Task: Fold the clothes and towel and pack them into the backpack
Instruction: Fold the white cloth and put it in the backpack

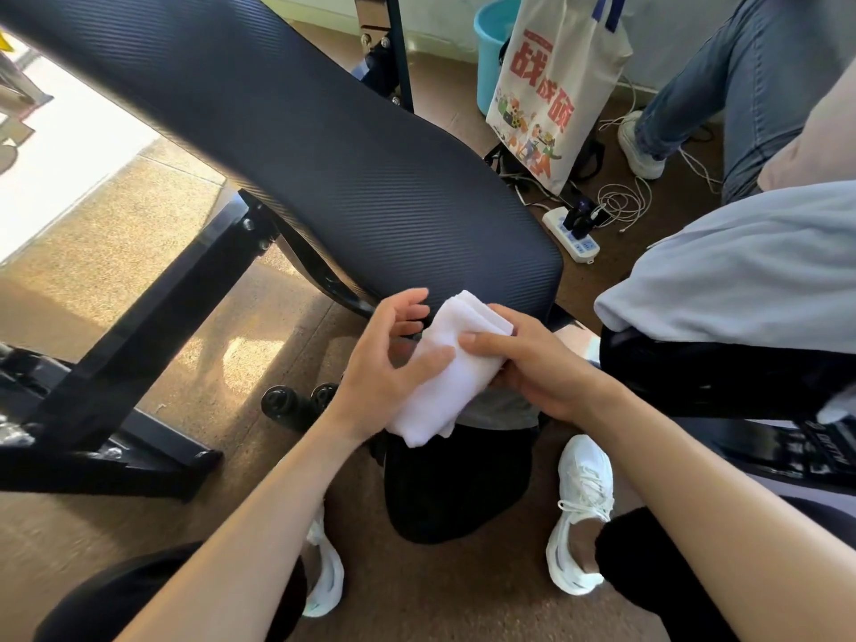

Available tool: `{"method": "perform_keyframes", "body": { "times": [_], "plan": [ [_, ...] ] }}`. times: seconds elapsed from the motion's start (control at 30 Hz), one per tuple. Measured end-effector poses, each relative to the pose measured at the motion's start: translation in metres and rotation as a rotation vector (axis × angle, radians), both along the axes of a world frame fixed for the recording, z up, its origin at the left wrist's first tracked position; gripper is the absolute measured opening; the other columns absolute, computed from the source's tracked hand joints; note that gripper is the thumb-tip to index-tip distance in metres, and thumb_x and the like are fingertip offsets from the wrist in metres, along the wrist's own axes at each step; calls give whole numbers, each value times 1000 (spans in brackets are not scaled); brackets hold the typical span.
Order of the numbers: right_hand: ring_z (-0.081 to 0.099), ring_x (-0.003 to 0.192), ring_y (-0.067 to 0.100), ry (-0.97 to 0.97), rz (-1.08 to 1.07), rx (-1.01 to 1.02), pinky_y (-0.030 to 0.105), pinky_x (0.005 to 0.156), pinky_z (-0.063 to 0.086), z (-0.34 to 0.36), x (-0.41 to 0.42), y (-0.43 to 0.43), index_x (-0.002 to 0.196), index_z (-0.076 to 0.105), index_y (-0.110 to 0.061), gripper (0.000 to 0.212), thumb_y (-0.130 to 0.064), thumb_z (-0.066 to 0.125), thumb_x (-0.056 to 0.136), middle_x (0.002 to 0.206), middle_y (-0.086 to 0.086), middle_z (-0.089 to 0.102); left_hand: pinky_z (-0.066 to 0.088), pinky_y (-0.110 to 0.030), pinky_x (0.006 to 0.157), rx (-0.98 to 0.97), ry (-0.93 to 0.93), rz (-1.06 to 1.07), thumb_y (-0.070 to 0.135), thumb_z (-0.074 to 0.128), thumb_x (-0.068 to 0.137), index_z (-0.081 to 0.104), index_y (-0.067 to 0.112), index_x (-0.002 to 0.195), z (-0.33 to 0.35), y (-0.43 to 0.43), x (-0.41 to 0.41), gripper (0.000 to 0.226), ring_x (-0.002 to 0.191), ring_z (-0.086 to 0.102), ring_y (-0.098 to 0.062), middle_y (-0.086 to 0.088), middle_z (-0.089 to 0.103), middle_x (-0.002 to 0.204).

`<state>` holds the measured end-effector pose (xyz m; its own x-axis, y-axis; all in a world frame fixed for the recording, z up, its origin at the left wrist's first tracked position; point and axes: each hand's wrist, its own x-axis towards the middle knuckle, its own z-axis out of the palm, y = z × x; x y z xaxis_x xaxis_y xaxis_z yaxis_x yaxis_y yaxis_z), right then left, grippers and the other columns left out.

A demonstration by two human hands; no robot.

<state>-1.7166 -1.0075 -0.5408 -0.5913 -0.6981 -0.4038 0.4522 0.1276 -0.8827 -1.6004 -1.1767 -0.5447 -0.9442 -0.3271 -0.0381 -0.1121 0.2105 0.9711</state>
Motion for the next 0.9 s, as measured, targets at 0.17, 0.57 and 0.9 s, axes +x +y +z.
{"method": "perform_keyframes", "body": {
  "times": [0.17,0.57,0.9],
  "plan": [
    [65,103,29,-77,14,-46,39,80,59,-8,9,2,135,49,6,46,-16,64,98,114,22,64,55,-17,80,-13,-159,-279,36,80,83,15,47,151,-1,2,5,95,108,62,1,16,49,133],
    [21,137,34,1228,497,1052,50,112,29,-107,43,29,158,-6,-31,135,-60,84,63,155,10,13,48,-45,102,-228,-254,94,39,80,77,41,37,141,-9,-35,33,75,122,48,-15,14,48,133],
    [62,100,35,1007,42,881,42,78,46,-86,-12,13,93,64,-16,16,-29,55,99,102,8,67,43,-27,96,-187,-382,-329,42,81,76,38,45,142,-13,-34,43,79,121,46,-6,15,42,139]
  ]
}}
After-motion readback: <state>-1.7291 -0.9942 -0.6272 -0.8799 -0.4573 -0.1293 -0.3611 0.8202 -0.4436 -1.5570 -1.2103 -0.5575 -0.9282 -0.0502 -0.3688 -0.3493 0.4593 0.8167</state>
